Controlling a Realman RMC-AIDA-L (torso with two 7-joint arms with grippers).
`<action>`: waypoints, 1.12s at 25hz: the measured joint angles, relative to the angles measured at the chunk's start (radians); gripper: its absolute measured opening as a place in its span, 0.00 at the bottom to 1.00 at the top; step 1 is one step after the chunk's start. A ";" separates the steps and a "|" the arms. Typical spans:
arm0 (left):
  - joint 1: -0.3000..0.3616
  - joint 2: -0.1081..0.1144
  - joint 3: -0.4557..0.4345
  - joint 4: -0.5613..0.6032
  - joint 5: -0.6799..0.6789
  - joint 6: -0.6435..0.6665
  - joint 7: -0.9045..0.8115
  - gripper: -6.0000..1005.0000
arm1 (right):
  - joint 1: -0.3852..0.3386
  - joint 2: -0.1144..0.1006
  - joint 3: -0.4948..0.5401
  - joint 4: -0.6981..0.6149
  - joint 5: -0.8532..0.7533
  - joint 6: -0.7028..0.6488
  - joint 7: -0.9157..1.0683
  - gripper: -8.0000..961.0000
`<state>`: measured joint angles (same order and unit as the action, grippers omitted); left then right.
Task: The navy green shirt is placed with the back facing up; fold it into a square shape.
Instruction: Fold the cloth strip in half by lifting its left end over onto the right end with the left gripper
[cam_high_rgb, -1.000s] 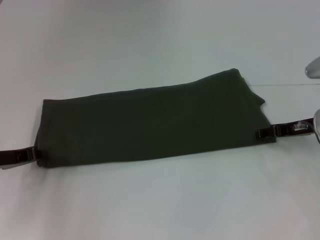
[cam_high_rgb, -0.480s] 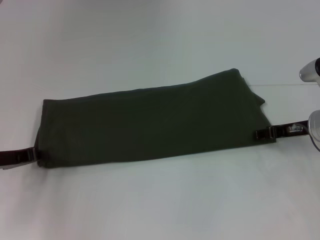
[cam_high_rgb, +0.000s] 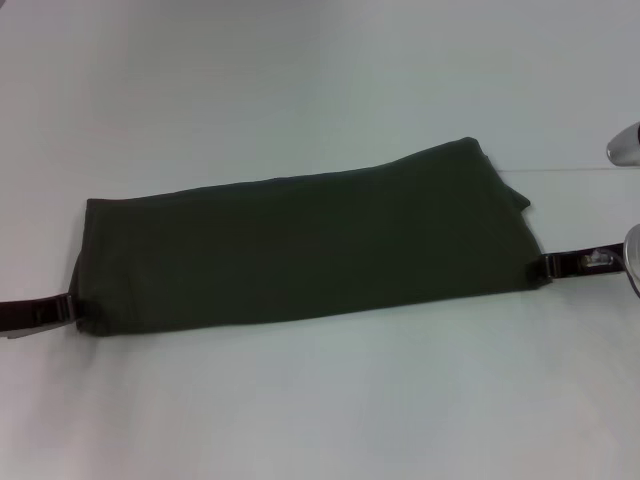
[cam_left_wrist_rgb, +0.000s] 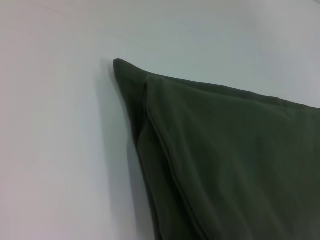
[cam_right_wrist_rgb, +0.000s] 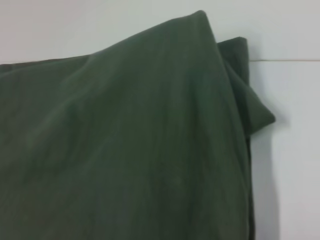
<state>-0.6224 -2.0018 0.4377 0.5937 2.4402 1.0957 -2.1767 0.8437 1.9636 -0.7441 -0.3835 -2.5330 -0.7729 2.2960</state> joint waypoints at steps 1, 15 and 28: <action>0.000 0.000 -0.001 0.000 0.000 0.000 0.000 0.01 | -0.002 -0.001 0.002 -0.002 0.001 0.000 0.000 0.30; -0.005 0.009 -0.003 0.005 0.001 0.033 -0.009 0.01 | -0.036 -0.008 0.012 -0.114 0.011 -0.146 -0.001 0.06; -0.001 0.040 -0.023 0.072 0.072 0.221 -0.056 0.01 | -0.175 0.045 0.021 -0.386 0.074 -0.397 -0.042 0.06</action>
<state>-0.6234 -1.9622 0.4151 0.6661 2.5118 1.3163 -2.2322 0.6686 2.0087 -0.7235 -0.7691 -2.4594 -1.1695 2.2540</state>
